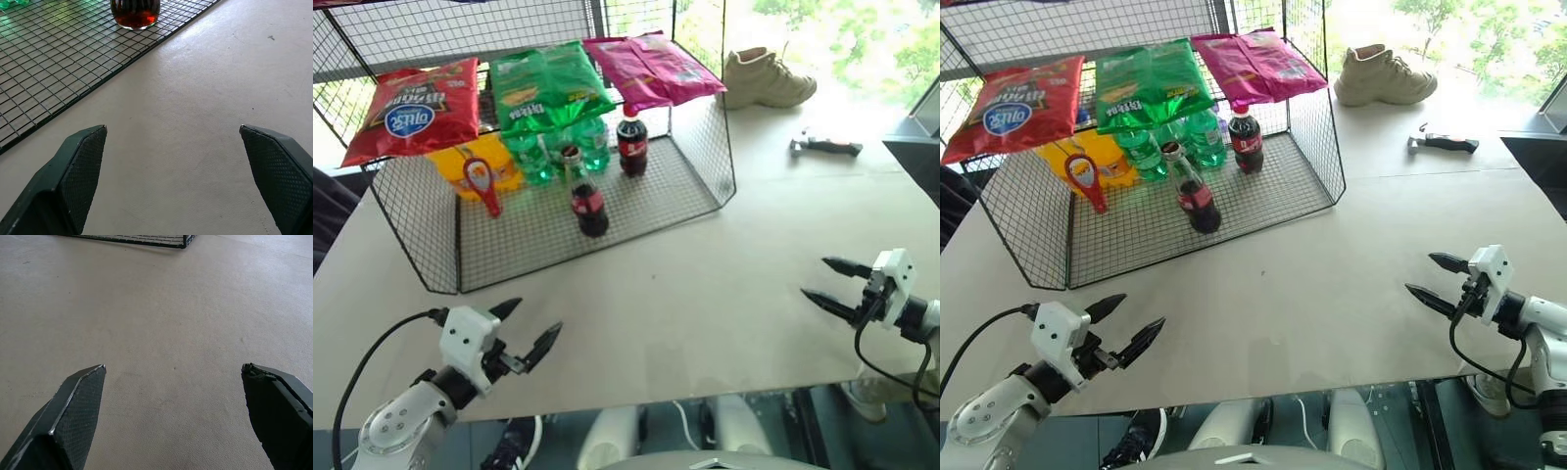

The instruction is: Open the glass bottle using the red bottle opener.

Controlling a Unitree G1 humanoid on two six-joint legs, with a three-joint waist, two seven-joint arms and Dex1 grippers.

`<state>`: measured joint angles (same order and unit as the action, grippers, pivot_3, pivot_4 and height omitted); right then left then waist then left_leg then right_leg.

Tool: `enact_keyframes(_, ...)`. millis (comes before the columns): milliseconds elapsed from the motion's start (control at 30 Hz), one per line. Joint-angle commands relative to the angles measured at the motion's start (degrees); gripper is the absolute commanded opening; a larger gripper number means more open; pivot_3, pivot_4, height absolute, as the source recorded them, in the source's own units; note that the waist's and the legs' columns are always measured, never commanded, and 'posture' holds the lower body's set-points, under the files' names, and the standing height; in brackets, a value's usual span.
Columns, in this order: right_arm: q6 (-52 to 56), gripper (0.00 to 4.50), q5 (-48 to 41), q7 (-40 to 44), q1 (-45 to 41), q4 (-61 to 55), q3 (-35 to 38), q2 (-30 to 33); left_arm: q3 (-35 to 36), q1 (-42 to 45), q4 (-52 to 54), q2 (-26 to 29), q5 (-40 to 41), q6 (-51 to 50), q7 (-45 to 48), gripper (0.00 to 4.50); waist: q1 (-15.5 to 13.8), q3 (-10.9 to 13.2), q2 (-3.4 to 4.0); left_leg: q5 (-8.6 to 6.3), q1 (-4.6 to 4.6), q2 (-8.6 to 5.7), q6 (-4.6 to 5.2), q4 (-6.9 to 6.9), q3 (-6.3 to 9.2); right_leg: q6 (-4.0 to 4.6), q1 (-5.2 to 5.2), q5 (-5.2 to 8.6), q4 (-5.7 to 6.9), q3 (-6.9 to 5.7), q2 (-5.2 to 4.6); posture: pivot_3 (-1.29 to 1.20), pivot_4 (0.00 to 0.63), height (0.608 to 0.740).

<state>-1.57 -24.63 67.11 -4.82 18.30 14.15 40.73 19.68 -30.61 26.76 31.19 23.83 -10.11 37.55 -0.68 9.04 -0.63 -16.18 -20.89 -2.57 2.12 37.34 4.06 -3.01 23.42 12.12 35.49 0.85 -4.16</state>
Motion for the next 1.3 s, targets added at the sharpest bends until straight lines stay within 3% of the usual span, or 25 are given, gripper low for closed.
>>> enact_keyframes(33, 0.02, 4.45, -0.42, 0.41, -0.38, -2.11, 0.38, 0.43, -0.43, 0.23, 1.16, -0.71, -0.28, 0.70, -0.20, 4.50, 0.00, 0.00, 0.00, 0.00, 0.00, 0.00, 0.00, 0.00, 0.00, 0.00, 0.00, 0.00, 0.00, 0.00, 0.00, 0.00, 0.150, 0.740)
enact_keyframes(800, 2.68, 4.45, -1.05, -2.61, 3.28, -11.82, -1.18, -3.67, -1.81, 5.57, -3.01, -3.46, -4.21, 2.52, -2.63, 4.50, -0.05, 0.02, -0.01, 0.00, 0.02, 0.00, 0.00, 0.01, -0.05, -0.14, 0.00, -0.09, 0.02, 0.02, 0.05, 0.00, 0.150, 0.740)
enact_keyframes(1000, 5.44, 4.45, -2.63, -4.46, 4.79, -20.13, -3.42, -6.05, -1.47, 7.88, -4.21, -4.31, -4.12, 2.90, -3.58, 4.50, -0.06, 0.02, -0.01, 0.00, 0.01, 0.00, 0.00, 0.02, -0.04, -0.19, 0.02, -0.13, 0.02, 0.03, 0.02, 0.00, 0.150, 0.740)
enact_keyframes(1300, 15.32, 4.45, 0.76, -22.21, 4.24, -44.17, -14.01, -15.20, 1.57, 24.82, -8.36, -9.13, -5.87, 1.27, -18.20, 4.50, -0.21, 0.00, -0.08, 0.04, 0.01, -0.03, -0.08, 0.07, 0.09, -0.23, 0.04, -0.15, 0.17, -0.05, 0.05, 0.00, 0.150, 0.740)
